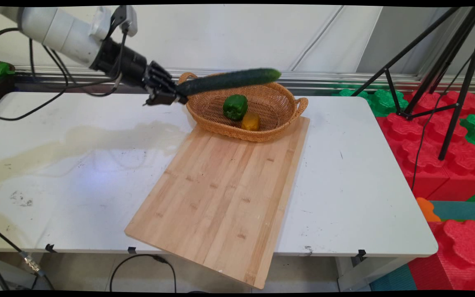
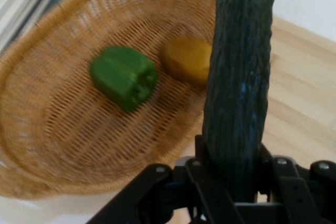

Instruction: Place the picked object on the cutting board

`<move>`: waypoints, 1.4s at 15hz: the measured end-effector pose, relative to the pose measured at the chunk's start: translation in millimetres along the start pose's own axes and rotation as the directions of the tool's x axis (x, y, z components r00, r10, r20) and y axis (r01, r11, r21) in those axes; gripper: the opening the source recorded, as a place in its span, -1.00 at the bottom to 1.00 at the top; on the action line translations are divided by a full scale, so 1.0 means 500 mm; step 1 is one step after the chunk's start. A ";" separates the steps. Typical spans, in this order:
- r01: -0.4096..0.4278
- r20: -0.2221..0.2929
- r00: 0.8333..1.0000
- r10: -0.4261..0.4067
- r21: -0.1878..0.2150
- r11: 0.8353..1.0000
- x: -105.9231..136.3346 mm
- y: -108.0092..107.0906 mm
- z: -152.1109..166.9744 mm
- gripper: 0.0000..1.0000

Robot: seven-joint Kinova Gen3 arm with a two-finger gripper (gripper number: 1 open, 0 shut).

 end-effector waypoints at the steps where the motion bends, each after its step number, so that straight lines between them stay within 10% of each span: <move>1: 0.009 0.010 1.000 -0.009 -0.020 1.000 -0.009 0.016 -0.004 -1.00; 10: 0.065 0.096 0.994 -0.055 -0.106 0.992 -0.065 0.129 0.011 -1.00; 21: 0.147 0.188 0.973 -0.132 -0.070 0.987 -0.104 0.197 0.108 -1.00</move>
